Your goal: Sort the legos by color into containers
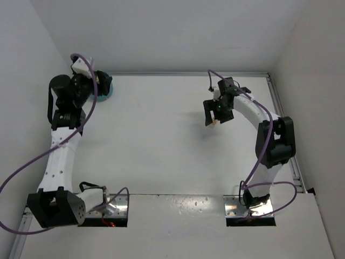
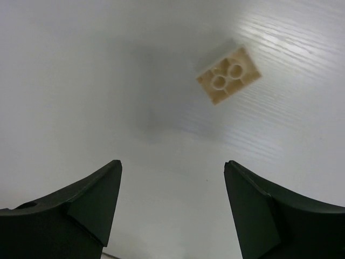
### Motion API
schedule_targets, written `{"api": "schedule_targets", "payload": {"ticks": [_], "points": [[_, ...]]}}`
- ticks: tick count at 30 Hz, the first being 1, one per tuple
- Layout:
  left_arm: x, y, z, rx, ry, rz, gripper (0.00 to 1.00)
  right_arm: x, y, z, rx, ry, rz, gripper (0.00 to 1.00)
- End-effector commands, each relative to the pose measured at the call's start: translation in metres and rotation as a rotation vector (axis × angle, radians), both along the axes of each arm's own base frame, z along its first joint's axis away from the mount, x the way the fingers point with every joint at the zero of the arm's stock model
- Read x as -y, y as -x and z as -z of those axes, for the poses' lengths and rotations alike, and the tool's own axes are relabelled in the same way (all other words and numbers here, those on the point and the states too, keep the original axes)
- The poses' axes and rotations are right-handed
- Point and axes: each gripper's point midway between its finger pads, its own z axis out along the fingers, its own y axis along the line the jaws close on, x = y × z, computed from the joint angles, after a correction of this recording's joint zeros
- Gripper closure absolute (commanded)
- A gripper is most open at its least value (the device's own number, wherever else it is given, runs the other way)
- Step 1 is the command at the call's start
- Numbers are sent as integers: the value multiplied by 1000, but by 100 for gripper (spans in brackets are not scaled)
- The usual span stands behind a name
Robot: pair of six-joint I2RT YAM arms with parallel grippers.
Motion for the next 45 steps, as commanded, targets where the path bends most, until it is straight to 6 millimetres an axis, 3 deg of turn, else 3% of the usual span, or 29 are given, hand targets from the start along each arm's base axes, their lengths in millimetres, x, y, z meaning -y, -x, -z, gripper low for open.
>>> {"api": "schedule_targets", "payload": {"ticks": [1,5,14,16,19,27,37,45], "points": [[-2,16,33,-80,32,-54,32,24,-18,3,45,88,288,23],[-2,26,31,-62,39,-63,32,31,-22,15,38,132,441,25],[3,19,50,-124,104,-45,30,24,-8,62,-116,155,522,31],[3,20,50,-127,113,-45,30,31,-9,74,-129,180,548,33],[5,18,52,-131,124,-35,30,33,-19,77,-116,147,600,37],[2,18,56,-139,125,-45,30,23,-40,83,-70,127,676,37],[5,16,69,-164,145,-28,30,18,-42,99,-121,118,711,28],[7,14,70,-164,145,-19,30,23,-53,111,-134,125,728,28]]}}
